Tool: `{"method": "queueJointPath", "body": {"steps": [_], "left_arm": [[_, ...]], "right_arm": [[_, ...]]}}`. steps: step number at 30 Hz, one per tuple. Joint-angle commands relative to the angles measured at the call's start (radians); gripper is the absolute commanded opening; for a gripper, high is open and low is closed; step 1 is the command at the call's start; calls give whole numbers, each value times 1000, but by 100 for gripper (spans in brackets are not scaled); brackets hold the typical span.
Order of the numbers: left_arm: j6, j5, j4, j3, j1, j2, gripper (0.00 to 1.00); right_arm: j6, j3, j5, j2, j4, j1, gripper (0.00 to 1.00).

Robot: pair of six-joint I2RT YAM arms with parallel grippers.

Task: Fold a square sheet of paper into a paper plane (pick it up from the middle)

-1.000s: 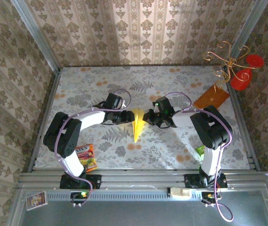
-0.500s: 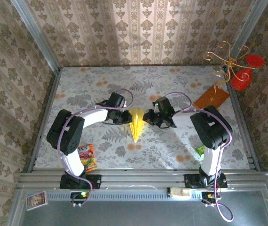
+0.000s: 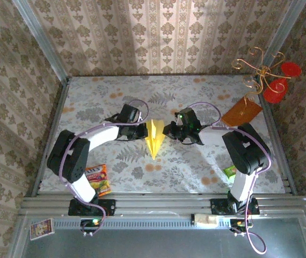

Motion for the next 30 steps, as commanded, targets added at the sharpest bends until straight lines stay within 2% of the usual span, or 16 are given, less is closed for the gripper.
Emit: {"method": "queueJointPath", "body": {"steps": [1,14,26,30], "left_arm": [[-34,2,31,-35,22,-17,3],[-103,43,128,-107,58,9,3],[-120,49,136,-126,68,26,2],[-126,59,139,-125,68,22,2]], "right_arm": [[-21,-9,21,-10,-19,-10,0],[-37,8,13,58,-16,-23,0],[-44,25,25,78,-48,-24,0],[-77,43,29,28,-116,-25,21]]}}
